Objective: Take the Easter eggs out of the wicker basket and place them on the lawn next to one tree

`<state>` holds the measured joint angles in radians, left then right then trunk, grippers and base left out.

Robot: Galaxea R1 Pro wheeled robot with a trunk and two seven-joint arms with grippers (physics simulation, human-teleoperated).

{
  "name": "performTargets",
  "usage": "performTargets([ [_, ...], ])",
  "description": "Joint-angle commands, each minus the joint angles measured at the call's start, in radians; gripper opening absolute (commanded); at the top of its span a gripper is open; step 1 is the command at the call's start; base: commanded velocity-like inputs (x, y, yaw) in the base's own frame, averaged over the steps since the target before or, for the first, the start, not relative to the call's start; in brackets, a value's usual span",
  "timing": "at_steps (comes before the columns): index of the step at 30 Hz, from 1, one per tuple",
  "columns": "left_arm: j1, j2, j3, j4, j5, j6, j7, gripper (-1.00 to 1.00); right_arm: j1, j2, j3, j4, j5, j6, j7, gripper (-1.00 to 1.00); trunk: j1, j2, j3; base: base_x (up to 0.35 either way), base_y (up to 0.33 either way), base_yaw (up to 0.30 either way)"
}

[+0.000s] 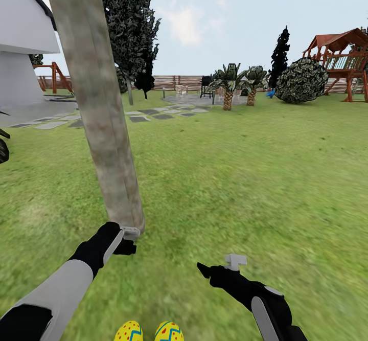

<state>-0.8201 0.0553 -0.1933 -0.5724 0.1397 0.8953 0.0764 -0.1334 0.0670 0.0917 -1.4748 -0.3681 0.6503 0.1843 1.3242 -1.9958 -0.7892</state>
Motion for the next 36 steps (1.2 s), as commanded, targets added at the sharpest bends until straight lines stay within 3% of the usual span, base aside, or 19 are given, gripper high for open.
performTargets([
  [1, -0.001, 0.001, -0.008, -0.001, 0.011, 0.004, 0.008, 1.00, 0.000, 0.000, -0.001, -0.001, 0.000, 0.004, 0.003, 1.00, -0.004, 0.007, 0.002, 0.000, 0.000, 0.000],
  [18, -0.001, 0.001, -0.009, -0.001, 0.011, 0.004, 0.008, 1.00, 0.000, 0.000, -0.001, -0.001, -0.001, 0.005, 0.004, 1.00, -0.069, 0.126, 0.055, -0.008, 0.000, 0.000],
  [36, -0.001, 0.001, -0.010, -0.001, 0.011, 0.005, 0.009, 1.00, 0.000, 0.003, 0.000, -0.001, 0.008, 0.000, -0.005, 1.00, -0.138, 0.252, 0.103, -0.233, 0.000, 0.070],
])
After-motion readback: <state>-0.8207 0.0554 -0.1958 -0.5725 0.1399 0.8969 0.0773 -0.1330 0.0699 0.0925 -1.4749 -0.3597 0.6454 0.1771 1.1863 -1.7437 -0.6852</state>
